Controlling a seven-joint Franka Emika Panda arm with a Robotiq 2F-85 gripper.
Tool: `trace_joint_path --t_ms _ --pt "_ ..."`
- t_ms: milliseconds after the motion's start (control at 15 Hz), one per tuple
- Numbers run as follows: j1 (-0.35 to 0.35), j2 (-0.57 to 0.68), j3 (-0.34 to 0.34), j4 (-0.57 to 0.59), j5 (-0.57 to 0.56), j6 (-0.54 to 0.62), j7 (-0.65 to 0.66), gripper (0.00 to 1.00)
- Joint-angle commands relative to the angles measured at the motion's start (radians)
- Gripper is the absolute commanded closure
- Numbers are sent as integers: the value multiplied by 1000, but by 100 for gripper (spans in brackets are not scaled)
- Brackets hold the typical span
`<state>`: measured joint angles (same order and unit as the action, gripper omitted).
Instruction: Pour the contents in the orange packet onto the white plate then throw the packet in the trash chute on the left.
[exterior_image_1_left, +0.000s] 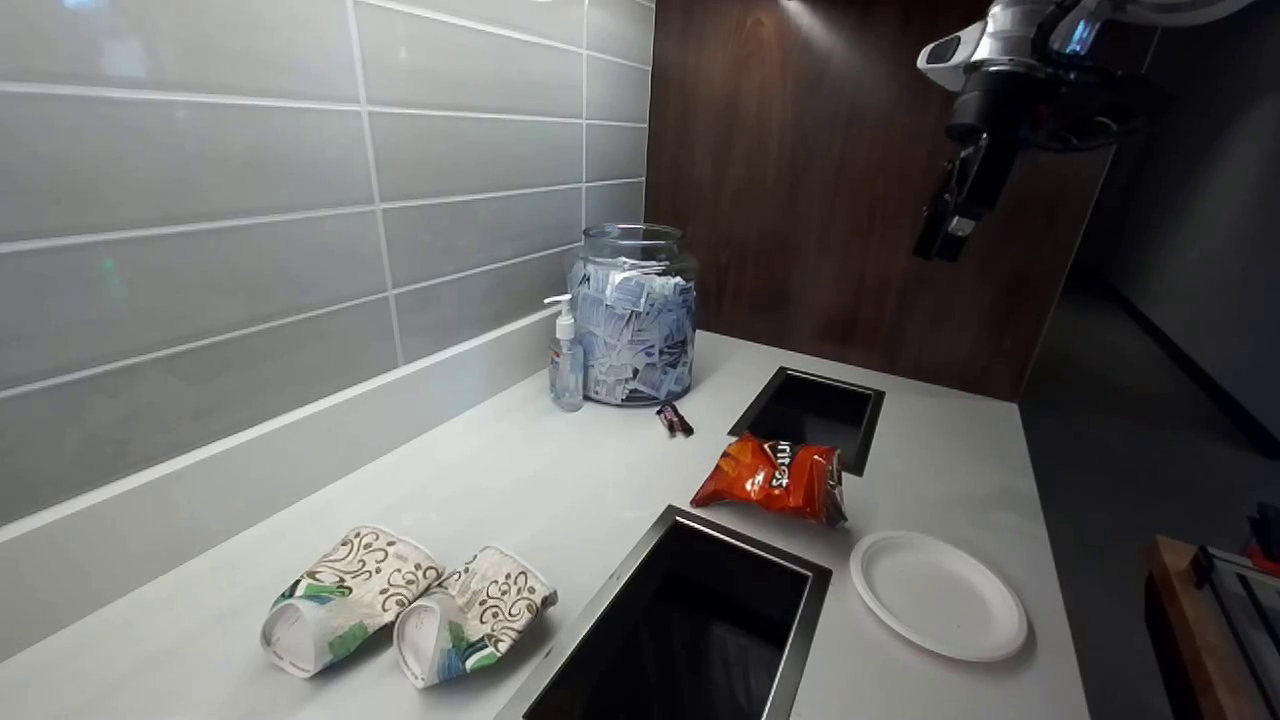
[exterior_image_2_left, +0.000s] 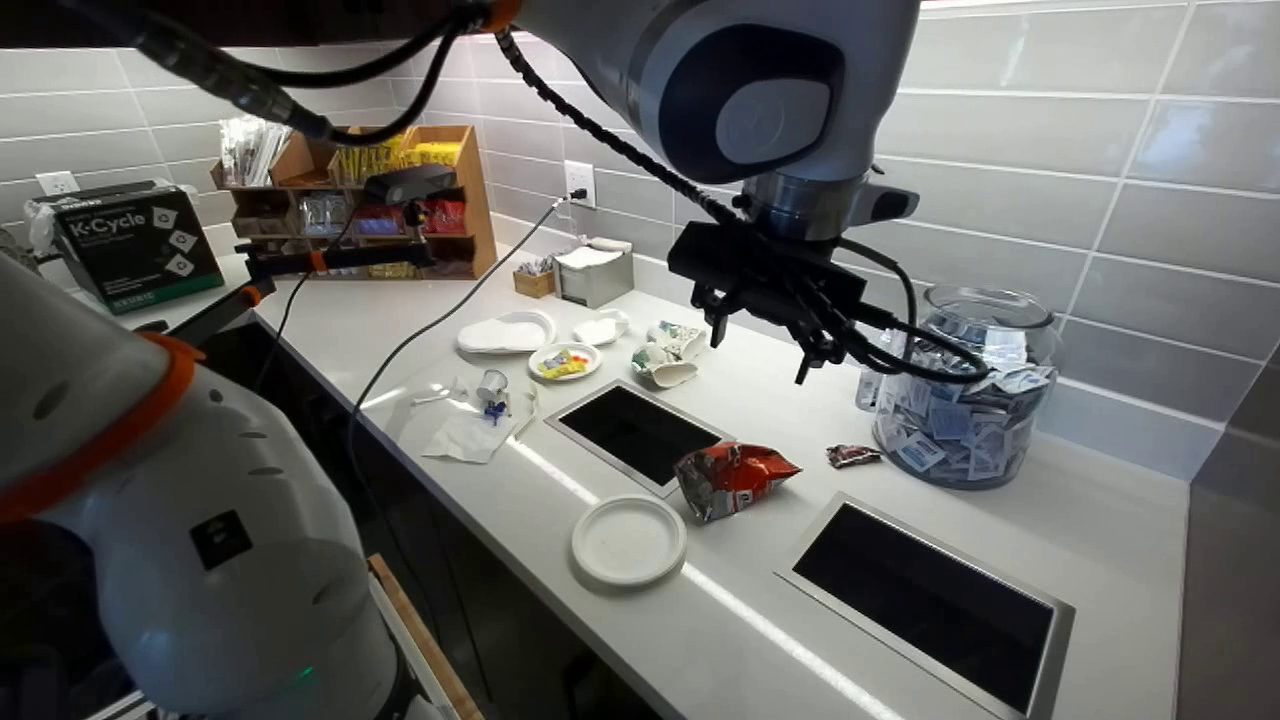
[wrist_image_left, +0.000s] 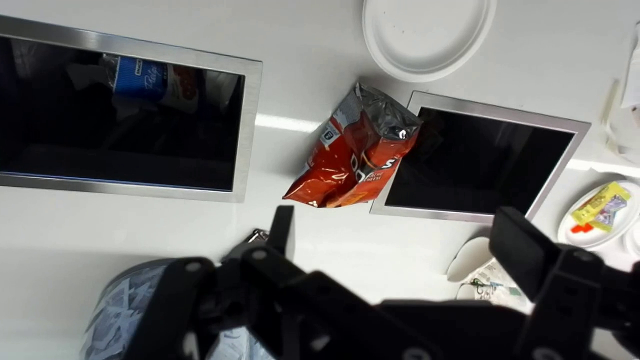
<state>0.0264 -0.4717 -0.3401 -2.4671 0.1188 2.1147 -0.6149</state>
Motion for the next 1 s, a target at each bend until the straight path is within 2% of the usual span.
trace_joint_path --t_ms 0,267,600,733,867,933 --pt "-17 39 73 -14 7 -7 65 0" --pt "-35 78 156 -52 -20 109 230 0" --pt "-28 172 231 -127 -68 388 310 0" --pt "-30 218 256 -137 -87 435 353 0" --pt "-25 259 275 -125 -91 422 392 0" --pt "-19 220 258 -128 -65 405 344 0"
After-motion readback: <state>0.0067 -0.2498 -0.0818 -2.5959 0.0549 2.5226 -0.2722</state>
